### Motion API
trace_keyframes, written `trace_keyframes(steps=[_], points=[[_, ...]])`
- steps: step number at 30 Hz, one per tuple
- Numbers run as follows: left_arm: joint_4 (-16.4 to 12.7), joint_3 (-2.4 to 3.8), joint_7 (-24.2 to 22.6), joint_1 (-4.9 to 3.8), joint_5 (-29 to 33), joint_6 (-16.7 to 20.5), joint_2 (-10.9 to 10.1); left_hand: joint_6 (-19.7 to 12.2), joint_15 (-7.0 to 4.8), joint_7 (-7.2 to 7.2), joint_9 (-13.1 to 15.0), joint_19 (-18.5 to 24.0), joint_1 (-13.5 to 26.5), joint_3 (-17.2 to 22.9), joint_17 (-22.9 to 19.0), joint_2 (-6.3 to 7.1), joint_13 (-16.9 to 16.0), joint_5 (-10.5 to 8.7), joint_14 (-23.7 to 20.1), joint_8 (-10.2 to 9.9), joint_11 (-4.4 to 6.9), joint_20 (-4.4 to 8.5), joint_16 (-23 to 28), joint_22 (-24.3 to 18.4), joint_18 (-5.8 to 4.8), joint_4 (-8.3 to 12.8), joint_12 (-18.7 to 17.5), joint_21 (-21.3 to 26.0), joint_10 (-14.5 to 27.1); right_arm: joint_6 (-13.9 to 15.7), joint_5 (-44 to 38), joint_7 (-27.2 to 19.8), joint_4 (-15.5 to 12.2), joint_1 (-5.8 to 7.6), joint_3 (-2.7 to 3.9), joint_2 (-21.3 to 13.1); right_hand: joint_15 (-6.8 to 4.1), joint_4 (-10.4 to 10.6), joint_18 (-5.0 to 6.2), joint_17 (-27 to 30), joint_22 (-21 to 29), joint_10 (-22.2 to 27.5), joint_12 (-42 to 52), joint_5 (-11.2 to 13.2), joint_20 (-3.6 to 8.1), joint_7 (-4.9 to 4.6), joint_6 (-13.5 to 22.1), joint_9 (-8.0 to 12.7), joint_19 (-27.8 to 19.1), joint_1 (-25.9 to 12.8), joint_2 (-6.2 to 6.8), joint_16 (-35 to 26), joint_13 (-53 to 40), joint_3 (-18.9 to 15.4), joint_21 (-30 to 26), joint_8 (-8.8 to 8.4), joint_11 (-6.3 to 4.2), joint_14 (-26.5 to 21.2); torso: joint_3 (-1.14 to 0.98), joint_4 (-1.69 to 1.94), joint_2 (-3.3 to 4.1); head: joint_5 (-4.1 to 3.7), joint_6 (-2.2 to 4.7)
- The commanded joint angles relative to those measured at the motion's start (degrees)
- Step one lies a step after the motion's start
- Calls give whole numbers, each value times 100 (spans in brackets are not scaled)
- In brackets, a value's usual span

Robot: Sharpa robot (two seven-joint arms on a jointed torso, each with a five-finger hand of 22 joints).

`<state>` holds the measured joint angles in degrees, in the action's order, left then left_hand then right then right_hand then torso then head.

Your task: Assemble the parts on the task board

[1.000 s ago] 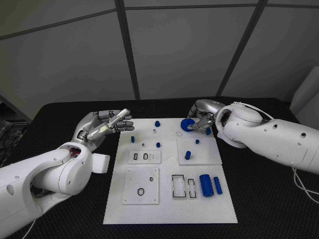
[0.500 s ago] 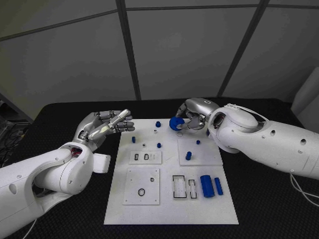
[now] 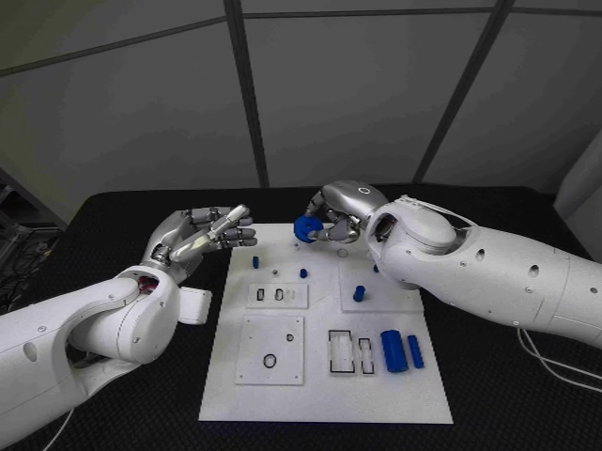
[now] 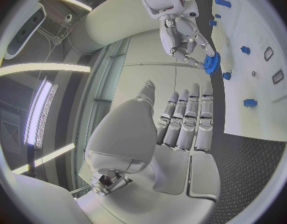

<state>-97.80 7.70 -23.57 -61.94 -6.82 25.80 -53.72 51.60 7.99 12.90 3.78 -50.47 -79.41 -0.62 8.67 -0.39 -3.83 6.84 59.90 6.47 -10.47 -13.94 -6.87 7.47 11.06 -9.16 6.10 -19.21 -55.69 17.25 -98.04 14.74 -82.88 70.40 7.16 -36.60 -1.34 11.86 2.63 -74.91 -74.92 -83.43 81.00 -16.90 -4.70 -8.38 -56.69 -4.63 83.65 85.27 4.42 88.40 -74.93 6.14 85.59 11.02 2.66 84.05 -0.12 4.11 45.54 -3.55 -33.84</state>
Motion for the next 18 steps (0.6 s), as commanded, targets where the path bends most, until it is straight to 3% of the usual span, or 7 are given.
trace_keyframes(steps=[1,10,18], points=[[-8,4,-28,-7,-37,-63,5,4,-3,21,-5,-43,-44,-1,9,-19,6,-13,12,-26,-4,-14,21,-10,-59,39,-18,6,15,38,-150,-9,93,9,-8,117,-15,-3,-64,-1124,-540,-26,27,-13,1,66,-106,-12,134,-30,-24,21,-534,38,33,17,15,515,2,5,2,4,-6],[-17,4,-30,-8,-37,-60,7,-2,-1,26,-6,-43,-43,-5,14,-22,8,-13,12,-36,-8,-14,33,-13,-60,47,-30,9,24,-128,-154,7,357,8,-73,402,-12,1,-64,-1121,-536,-21,21,-8,-2,63,-104,-6,132,-49,-18,20,-529,44,32,-2,18,514,-3,2,1,25,-18],[-26,4,-31,-9,-37,-60,11,-2,-1,26,-6,-43,-43,-5,14,-22,8,-13,12,-36,-8,-14,33,-13,-60,47,-30,9,24,-337,-155,24,526,7,-179,549,-10,2,-63,-1116,-532,-19,17,-5,-3,62,-103,-3,130,-56,-16,18,-526,47,30,-10,18,513,-12,-4,2,38,-35]])
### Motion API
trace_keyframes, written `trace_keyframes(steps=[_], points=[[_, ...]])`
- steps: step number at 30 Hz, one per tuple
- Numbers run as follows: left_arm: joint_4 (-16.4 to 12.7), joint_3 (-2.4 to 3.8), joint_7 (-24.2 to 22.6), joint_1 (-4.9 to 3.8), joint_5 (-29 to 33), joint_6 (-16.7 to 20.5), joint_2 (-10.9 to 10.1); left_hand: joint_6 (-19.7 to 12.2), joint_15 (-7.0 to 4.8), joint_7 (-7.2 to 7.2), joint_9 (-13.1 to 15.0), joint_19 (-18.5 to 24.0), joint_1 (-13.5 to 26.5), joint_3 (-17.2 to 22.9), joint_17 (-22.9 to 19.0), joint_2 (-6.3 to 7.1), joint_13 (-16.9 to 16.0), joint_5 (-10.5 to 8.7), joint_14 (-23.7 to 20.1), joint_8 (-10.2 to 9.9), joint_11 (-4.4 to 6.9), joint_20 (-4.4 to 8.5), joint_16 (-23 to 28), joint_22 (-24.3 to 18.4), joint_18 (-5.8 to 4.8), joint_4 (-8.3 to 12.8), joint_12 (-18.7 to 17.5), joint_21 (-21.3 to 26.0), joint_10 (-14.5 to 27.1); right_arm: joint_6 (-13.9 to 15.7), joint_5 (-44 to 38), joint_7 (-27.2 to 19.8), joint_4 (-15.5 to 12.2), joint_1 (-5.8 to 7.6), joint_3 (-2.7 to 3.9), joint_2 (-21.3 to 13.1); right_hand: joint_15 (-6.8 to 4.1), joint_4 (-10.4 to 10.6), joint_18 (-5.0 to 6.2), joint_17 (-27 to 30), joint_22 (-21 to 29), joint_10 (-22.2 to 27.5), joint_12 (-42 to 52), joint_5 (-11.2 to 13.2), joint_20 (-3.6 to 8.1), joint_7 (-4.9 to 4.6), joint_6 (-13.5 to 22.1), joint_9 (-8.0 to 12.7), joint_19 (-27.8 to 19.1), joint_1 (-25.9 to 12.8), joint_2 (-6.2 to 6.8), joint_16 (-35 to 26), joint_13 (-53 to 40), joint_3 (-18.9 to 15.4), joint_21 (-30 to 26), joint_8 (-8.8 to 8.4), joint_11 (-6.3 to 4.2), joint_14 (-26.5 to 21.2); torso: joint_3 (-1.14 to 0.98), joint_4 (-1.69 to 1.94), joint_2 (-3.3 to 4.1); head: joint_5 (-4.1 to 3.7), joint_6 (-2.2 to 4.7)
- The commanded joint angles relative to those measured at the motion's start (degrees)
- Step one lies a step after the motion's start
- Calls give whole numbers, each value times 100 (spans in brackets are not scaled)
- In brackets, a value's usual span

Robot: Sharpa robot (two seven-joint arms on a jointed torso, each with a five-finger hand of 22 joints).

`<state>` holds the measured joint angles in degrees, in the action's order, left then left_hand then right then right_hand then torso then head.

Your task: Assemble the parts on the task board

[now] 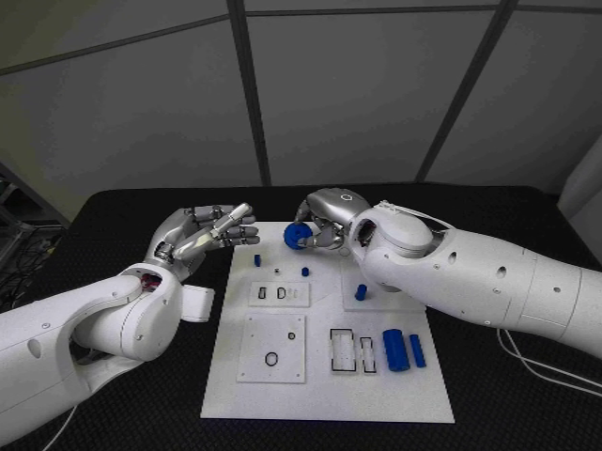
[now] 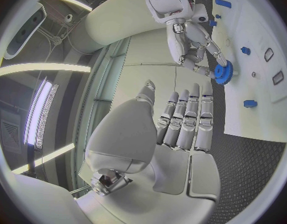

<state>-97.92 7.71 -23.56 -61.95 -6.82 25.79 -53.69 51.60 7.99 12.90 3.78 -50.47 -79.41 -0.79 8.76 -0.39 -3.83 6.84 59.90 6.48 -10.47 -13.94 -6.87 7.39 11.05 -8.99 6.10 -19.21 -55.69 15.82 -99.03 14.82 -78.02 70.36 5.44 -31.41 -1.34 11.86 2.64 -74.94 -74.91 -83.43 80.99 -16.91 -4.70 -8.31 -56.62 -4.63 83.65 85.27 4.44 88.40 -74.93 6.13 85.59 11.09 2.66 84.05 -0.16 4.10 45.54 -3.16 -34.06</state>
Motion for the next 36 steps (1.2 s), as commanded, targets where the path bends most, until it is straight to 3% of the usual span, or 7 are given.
trace_keyframes(steps=[1,8,17,26,36], points=[[-14,4,-31,-8,-37,-60,9,-2,-1,25,-6,-43,-44,11,6,-22,8,-13,12,-36,-8,-14,33,-6,-60,31,-30,9,24,-225,-56,21,55,10,-12,40,-10,2,-64,-1113,-533,-19,18,-4,-3,54,-111,-3,130,-56,-18,19,-526,48,30,-16,18,513,-7,-2,2,3,-14],[-11,5,-29,-8,-37,-58,13,-2,-1,25,-6,-43,-44,11,6,-22,8,-13,12,-36,-8,-14,33,-6,-60,31,-30,9,24,-422,-56,47,119,10,-29,76,-7,4,-63,-1101,-526,-7,2,4,-5,52,-111,1,126,-70,-16,14,-511,54,27,-29,19,511,-12,-10,4,18,-20],[-8,5,-27,-8,-37,-56,22,-2,1,26,-5,-41,-43,10,7,-25,8,-13,10,-39,-9,-15,39,-7,-61,34,-34,11,25,-450,-56,57,234,9,-43,149,8,3,-60,-1090,-515,26,-39,28,-17,35,-74,24,117,-117,11,9,-476,74,22,-103,32,508,-12,-5,3,8,-27],[-8,5,-18,-8,-37,-72,23,-2,1,26,-5,-41,-43,10,7,-25,8,-13,10,-39,-9,-15,39,-7,-61,34,-34,11,25,-523,-38,29,317,9,-50,188,65,38,-57,-1092,-506,99,-130,438,-74,-18,90,67,105,-340,92,8,-400,53,15,-323,87,507,-10,-11,2,20,-35],[-8,5,-14,-8,-37,-72,21,-2,1,26,-5,-41,-43,10,7,-25,8,-13,10,-39,-9,-15,39,-7,-61,34,-34,11,25,-659,13,-26,309,9,-52,181,74,47,-55,-1093,-500,111,-143,496,-85,-21,128,65,100,-409,124,8,-392,24,12,-370,94,507,-12,-13,4,24,-50]])
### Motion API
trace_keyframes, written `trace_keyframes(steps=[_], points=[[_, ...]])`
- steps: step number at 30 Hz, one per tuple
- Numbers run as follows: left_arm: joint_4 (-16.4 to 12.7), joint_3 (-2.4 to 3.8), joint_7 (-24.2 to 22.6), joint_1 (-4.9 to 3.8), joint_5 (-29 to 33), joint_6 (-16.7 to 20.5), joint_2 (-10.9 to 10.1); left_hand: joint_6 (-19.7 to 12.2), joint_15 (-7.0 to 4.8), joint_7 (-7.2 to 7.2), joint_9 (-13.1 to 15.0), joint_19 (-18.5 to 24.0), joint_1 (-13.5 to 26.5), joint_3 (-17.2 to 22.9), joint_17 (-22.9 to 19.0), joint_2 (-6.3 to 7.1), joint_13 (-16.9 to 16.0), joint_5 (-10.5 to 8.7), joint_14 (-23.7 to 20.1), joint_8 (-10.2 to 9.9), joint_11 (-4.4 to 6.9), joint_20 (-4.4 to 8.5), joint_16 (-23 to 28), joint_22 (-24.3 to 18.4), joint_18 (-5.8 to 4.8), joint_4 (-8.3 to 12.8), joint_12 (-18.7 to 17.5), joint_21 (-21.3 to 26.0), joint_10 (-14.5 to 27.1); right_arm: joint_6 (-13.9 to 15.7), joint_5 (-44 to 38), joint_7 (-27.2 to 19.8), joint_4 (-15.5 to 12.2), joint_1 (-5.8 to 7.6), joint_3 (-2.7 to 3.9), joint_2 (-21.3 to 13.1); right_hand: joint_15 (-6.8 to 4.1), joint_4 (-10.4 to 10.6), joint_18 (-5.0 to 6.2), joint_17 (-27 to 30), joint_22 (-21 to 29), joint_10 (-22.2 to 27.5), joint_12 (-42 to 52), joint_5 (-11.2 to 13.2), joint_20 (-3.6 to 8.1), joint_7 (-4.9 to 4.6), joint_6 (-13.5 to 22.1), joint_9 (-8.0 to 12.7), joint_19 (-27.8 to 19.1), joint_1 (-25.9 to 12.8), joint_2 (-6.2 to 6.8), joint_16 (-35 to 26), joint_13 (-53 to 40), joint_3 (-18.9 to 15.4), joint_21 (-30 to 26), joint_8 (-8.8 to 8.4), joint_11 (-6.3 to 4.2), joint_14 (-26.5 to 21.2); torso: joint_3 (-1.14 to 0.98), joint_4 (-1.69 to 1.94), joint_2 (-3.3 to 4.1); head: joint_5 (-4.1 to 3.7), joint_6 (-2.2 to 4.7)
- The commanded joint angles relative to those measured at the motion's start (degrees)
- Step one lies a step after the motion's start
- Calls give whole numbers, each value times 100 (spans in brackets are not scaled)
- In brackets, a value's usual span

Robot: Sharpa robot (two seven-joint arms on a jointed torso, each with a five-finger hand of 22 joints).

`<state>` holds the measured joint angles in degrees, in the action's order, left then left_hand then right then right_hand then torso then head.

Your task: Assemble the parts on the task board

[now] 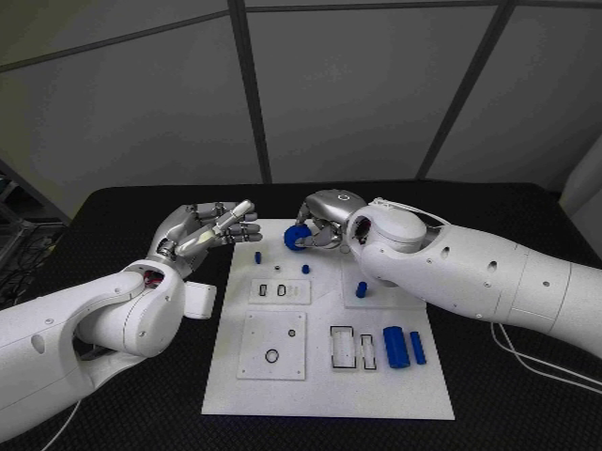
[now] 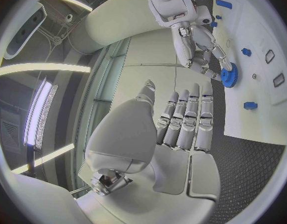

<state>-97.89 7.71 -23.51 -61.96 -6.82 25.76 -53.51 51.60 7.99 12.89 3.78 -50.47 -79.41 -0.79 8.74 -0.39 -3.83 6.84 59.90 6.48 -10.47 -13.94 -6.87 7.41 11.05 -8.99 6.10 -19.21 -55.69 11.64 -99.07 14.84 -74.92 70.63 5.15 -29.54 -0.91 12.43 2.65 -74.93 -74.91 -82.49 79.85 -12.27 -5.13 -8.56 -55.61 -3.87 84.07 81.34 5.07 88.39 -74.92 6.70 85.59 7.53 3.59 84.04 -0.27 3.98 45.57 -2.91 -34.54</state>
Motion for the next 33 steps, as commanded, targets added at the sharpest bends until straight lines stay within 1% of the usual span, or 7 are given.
trace_keyframes(steps=[1,19,24,33], points=[[-10,4,-19,-8,-37,-68,3,-2,1,26,-5,-41,-43,9,9,-25,8,-13,10,-39,-9,-15,39,-9,-61,34,-34,11,25,-232,18,-32,-5,-18,-24,-7,32,-10,-56,-1093,-501,17,-29,32,-42,5,28,-11,57,-16,60,8,-393,-33,12,-14,1,508,-3,-1,-1,1,-8],[4,4,1,-8,-37,-63,12,-3,3,30,-5,-40,-41,8,13,-37,8,-11,8,-47,-12,-17,53,-12,-62,40,-44,16,29,-55,24,-51,-64,-19,-24,-36,50,-9,-56,-1126,-505,46,-64,24,-59,-18,171,-6,56,-107,127,19,-366,-77,13,-128,21,515,-2,-1,1,-3,-20],[6,4,2,-8,-37,-58,13,-3,3,30,-5,-40,-41,8,13,-37,8,-11,8,-47,-12,-17,53,-12,-62,40,-44,16,29,-56,24,-54,-76,-19,-24,-49,53,-2,-56,-1125,-502,51,-70,33,-63,-21,192,-7,54,-129,141,19,-361,-87,11,-144,25,514,1,2,-2,-3,-27],[8,4,0,-8,-37,-55,9,-3,3,30,-5,-40,-41,8,13,-37,8,-11,8,-47,-12,-17,53,-12,-62,40,-44,16,29,-46,25,-19,-150,-19,-24,-109,55,7,-56,-1121,-503,42,-57,37,-65,-22,194,-10,54,-150,150,17,-375,-96,11,-148,27,513,-3,-5,0,5,-29]])
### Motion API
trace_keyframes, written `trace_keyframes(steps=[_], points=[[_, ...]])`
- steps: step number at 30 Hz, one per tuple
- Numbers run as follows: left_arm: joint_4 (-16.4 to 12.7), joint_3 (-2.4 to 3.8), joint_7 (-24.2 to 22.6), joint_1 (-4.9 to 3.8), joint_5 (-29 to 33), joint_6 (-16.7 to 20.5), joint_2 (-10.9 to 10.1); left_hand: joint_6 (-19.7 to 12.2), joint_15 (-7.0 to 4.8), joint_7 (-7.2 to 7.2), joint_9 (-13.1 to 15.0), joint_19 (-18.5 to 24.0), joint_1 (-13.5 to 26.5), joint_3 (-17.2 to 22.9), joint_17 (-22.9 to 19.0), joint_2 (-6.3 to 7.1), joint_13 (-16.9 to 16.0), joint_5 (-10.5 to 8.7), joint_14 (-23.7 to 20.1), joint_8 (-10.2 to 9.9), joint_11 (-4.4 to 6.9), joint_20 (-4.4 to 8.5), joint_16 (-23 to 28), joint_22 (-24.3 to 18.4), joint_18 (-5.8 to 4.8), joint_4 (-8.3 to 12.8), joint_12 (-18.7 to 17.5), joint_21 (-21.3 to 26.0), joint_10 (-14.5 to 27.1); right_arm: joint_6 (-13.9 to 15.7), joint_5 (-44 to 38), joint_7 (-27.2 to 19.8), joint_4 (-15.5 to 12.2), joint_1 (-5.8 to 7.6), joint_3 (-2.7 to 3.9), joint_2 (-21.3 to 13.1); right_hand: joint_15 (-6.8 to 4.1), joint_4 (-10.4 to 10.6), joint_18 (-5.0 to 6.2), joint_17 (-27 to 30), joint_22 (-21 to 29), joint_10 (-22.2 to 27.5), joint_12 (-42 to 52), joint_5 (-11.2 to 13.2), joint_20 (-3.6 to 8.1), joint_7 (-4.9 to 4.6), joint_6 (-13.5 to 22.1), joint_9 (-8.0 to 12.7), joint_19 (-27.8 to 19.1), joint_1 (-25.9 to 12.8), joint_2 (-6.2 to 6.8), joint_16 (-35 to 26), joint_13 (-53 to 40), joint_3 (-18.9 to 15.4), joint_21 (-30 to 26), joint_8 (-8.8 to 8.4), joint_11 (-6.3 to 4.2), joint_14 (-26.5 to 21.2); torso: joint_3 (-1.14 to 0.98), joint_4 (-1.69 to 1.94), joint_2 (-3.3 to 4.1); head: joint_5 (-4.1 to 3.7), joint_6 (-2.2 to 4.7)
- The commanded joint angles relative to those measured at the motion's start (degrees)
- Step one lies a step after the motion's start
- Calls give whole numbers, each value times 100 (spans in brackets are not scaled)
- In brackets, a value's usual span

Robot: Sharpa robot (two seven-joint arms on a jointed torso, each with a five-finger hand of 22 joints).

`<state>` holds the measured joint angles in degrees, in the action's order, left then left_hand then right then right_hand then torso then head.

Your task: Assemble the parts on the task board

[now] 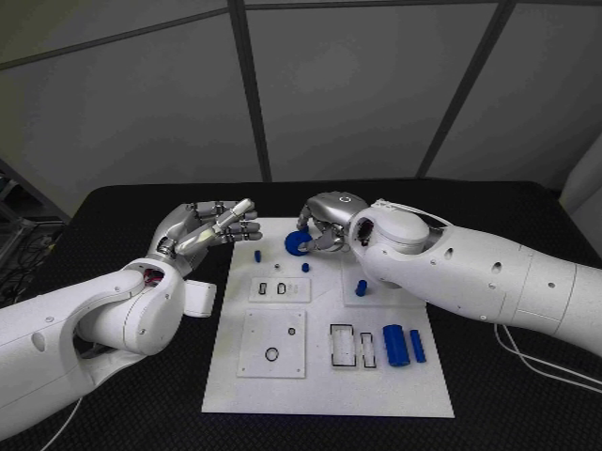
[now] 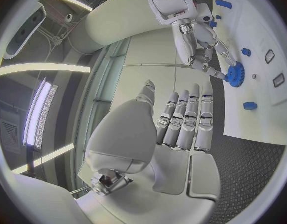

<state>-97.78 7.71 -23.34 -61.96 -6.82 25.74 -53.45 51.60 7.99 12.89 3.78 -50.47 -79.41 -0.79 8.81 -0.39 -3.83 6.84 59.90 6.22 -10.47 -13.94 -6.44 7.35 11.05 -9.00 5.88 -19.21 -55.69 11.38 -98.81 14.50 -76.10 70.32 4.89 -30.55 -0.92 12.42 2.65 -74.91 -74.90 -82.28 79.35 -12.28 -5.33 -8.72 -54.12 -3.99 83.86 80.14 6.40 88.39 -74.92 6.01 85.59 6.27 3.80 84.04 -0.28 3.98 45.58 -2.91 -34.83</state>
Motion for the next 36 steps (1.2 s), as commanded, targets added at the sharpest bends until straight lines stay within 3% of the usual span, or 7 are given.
trace_keyframes(steps=[1,14,19,22,25,30,36], points=[[-3,4,-17,-8,-37,-54,2,-3,3,30,-5,-40,-41,8,7,-37,8,-12,8,-21,-12,-16,10,-7,-62,40,-22,16,29,-13,-1,23,-34,12,3,-13,56,8,-56,-1122,-503,21,-7,39,-44,-7,45,2,75,-31,18,17,-376,-27,11,-22,6,513,-1,-4,-1,4,2],[8,4,-17,-8,-37,-52,8,-3,3,30,-5,-40,-41,8,7,-37,8,-12,8,-21,-12,-16,10,-7,-62,40,-22,16,29,77,6,47,-49,12,3,-54,75,171,-56,-1128,-507,43,-36,53,-64,-26,96,-12,76,-254,45,18,-351,-77,11,-72,27,513,2,-2,-2,-11,18],[23,4,-18,-7,-37,-57,8,-3,3,30,-5,-40,-41,8,7,-37,8,-12,8,-21,-12,-16,10,-7,-62,40,-22,16,29,691,267,-154,-286,8,5,-348,79,322,-57,-1130,-516,15,-2,171,-71,-25,59,-33,81,-410,101,18,-389,-105,15,-64,30,514,-4,-3,-7,-28,45],[34,4,-20,-7,-37,-61,-8,-3,4,30,-4,-39,-47,11,10,-47,8,-10,8,-25,-13,-17,18,-9,-62,48,-28,18,29,1155,750,-503,-519,6,5,-701,76,289,-51,-1100,-490,30,-24,83,-70,-24,26,-44,66,-327,59,6,-369,-47,3,-51,26,507,-12,-34,-19,-24,75],[41,4,-22,-7,-37,-68,-28,-3,5,30,-4,-39,-48,12,12,-50,8,-10,8,-26,-13,-17,21,-10,-62,51,-29,19,29,1334,1396,-891,-712,6,4,-1107,73,189,-24,-1001,-361,99,-113,-38,-67,-24,19,-48,-8,-176,30,-36,-289,23,-57,-57,22,482,-18,-77,-34,-34,104],[63,4,-22,-7,-37,-78,-48,0,4,29,-4,-39,-50,12,13,-52,7,-10,10,-26,-12,-17,22,-11,-62,54,-29,20,25,1172,2329,-1409,-879,7,1,-1758,52,17,21,-822,-146,210,-257,-84,-54,6,75,-40,-133,38,61,-119,-166,75,-167,-108,-3,438,-53,-164,-61,-46,147],[102,3,-25,-7,-37,-89,-18,0,4,29,-4,-39,-50,12,13,-52,7,-10,10,-26,-12,-17,22,-11,-62,54,-29,20,25,968,2778,-1749,-835,5,-2,-2239,14,-87,30,-819,-96,225,-288,-406,-21,53,107,-37,-161,115,119,-130,-150,-14,-201,-149,-46,439,-88,-186,-67,-149,189]])
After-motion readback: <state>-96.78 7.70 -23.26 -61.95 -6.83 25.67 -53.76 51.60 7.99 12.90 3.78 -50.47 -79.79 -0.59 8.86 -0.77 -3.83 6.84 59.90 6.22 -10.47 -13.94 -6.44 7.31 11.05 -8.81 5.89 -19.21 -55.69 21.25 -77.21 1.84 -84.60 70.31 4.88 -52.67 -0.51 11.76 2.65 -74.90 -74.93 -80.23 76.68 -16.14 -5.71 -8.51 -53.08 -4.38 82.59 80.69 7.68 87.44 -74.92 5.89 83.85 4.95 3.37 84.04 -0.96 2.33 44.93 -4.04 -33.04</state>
